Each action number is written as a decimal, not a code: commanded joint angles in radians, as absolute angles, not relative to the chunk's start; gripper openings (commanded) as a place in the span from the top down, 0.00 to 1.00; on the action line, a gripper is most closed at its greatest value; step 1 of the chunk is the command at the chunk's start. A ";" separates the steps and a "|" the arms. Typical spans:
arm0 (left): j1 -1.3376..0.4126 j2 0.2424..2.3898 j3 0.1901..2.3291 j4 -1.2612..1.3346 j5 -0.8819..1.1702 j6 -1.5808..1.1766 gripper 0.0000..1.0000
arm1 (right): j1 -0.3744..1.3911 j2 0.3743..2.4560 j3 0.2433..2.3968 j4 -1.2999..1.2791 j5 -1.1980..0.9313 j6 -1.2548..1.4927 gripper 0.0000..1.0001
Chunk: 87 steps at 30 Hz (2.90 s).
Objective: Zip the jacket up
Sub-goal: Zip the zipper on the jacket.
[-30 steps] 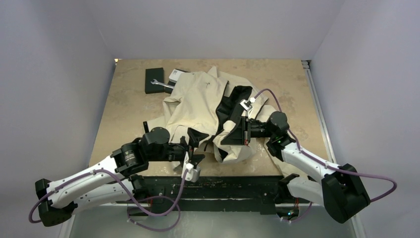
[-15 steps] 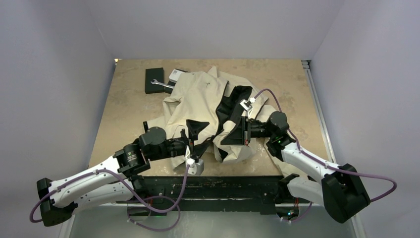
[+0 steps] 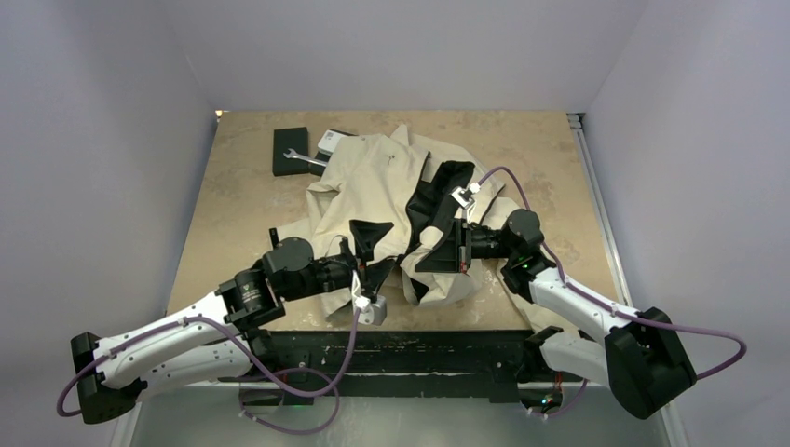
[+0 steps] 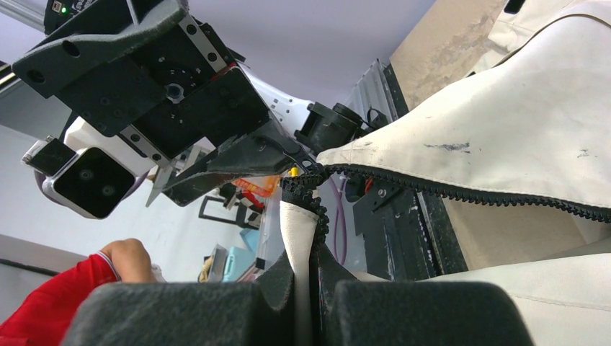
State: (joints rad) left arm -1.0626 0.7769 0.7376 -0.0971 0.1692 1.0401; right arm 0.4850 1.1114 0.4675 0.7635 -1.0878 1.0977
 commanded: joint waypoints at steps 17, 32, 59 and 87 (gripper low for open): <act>-1.062 0.815 0.715 0.014 0.092 1.077 0.22 | 0.487 1.083 0.505 0.809 -1.097 1.097 1.00; -1.039 0.836 0.710 0.088 0.066 1.080 0.22 | 0.487 1.075 0.505 0.803 -1.100 1.097 1.00; -1.036 0.875 0.783 -0.259 0.251 0.745 0.14 | 0.486 1.075 0.505 0.787 -1.107 1.086 1.00; -1.058 0.864 0.764 -0.180 0.136 0.810 1.00 | 0.487 1.132 0.426 0.958 -1.098 1.164 1.00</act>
